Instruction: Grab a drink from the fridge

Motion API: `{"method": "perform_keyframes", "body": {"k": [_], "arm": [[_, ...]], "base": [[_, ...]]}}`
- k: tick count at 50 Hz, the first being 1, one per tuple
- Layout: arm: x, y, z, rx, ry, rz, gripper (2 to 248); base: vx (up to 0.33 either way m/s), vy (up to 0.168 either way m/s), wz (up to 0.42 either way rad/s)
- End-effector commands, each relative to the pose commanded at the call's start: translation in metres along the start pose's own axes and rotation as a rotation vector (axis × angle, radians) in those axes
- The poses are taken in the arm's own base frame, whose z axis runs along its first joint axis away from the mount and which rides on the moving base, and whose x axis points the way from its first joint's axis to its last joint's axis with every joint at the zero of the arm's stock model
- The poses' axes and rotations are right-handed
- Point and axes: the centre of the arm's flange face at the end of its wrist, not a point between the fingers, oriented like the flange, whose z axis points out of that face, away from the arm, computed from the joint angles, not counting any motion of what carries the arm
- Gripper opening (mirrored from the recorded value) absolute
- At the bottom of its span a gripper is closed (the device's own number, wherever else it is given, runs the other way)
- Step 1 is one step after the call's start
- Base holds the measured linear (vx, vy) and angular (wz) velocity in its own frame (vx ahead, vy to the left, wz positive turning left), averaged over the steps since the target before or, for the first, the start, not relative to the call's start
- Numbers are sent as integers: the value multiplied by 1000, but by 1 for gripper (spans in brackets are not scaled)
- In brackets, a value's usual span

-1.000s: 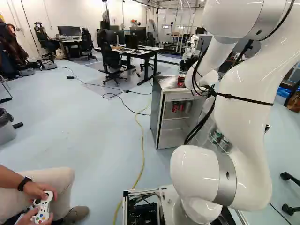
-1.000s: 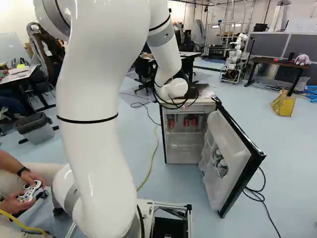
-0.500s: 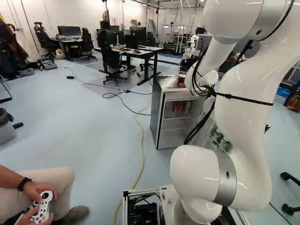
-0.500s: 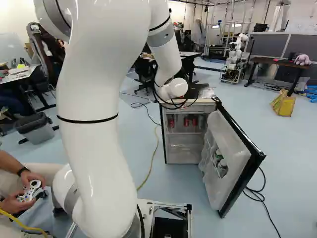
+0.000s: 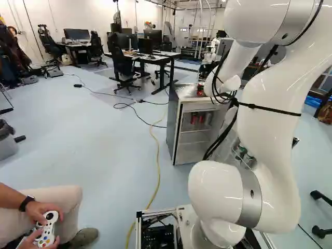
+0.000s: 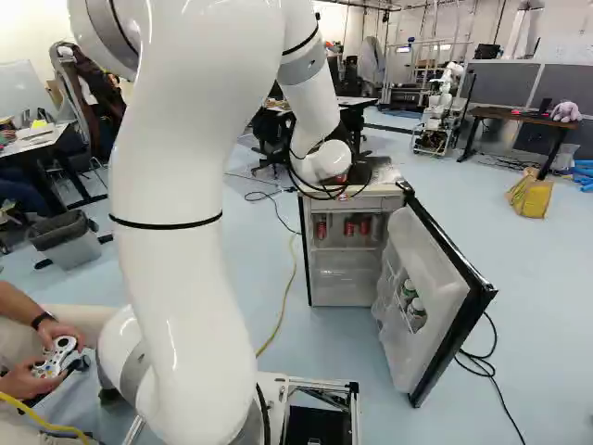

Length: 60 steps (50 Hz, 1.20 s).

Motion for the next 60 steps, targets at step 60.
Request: {"method": "perform_keyframes", "body": {"k": [60], "arm": [[40,8,43,-33,-50,-40,88]], "base": [[0,0,0]]}}
